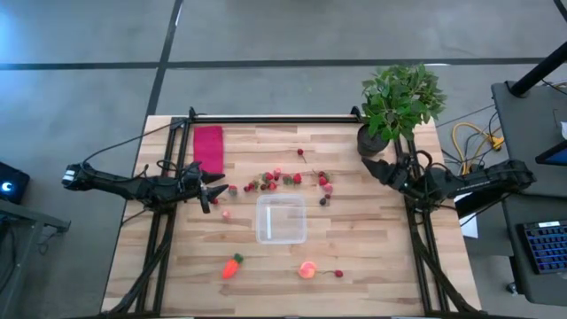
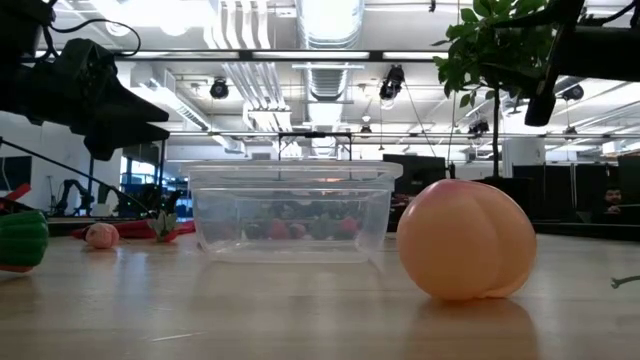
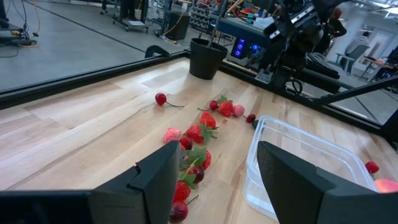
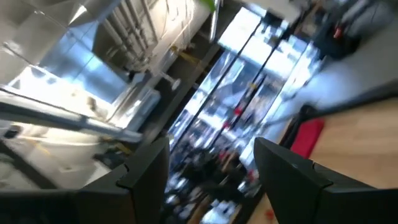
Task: Pick and placing Produce into tupperware
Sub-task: Put the red cherry into the transparent bin
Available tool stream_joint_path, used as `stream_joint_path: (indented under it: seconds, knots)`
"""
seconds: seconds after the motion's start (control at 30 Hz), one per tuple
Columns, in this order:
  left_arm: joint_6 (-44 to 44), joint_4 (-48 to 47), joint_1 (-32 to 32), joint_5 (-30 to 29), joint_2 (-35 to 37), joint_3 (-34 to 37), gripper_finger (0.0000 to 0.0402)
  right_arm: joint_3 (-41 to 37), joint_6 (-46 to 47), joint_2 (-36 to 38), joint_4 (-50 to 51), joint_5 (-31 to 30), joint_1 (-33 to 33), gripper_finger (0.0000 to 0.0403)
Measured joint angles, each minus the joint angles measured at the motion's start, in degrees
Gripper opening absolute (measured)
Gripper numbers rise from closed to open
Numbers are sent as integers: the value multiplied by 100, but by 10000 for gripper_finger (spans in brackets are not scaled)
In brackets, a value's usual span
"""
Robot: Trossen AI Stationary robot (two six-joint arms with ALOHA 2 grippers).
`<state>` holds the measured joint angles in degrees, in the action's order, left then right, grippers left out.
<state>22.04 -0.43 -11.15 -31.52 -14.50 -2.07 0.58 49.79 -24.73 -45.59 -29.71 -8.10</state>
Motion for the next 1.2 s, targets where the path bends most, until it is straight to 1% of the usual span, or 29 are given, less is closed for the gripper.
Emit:
stream_joint_path:
  seconds: [0.1,0.27,0.33,0.5,0.73,0.83,0.87,0.93,0.97,1.03,1.07,1.13,1.2]
  knots:
    - [0,0,1,1,1,0,203,0,201,-66,4,19,-2,226]
    - [0,2,1,1,2,0,203,0,231,-111,163,20,-2,226]
    - [0,0,1,0,0,0,203,0,371,-135,150,184,-10,226]
    - [0,0,1,-1,0,0,203,0,117,-127,-45,266,27,226]
    - [0,0,1,1,0,0,203,-4,208,-134,277,311,26,226]
    - [0,0,-1,3,0,0,203,24,-127,-91,192,214,128,226]
    - [0,0,0,-1,0,0,203,33,-201,-86,167,332,124,226]
    - [0,0,-1,4,0,0,203,30,-178,-97,359,785,81,226]
    - [0,0,0,2,-1,0,203,26,-35,-102,368,808,79,226]
    - [0,2,-1,1,-8,0,203,130,-39,-103,326,321,195,226]
    - [0,0,1,3,-4,0,203,223,-199,-92,256,203,247,226]
    - [0,0,1,-2,-2,0,203,275,-520,-68,248,365,248,226]
    - [0,2,-1,2,-2,0,203,297,-628,-88,318,552,236,226]
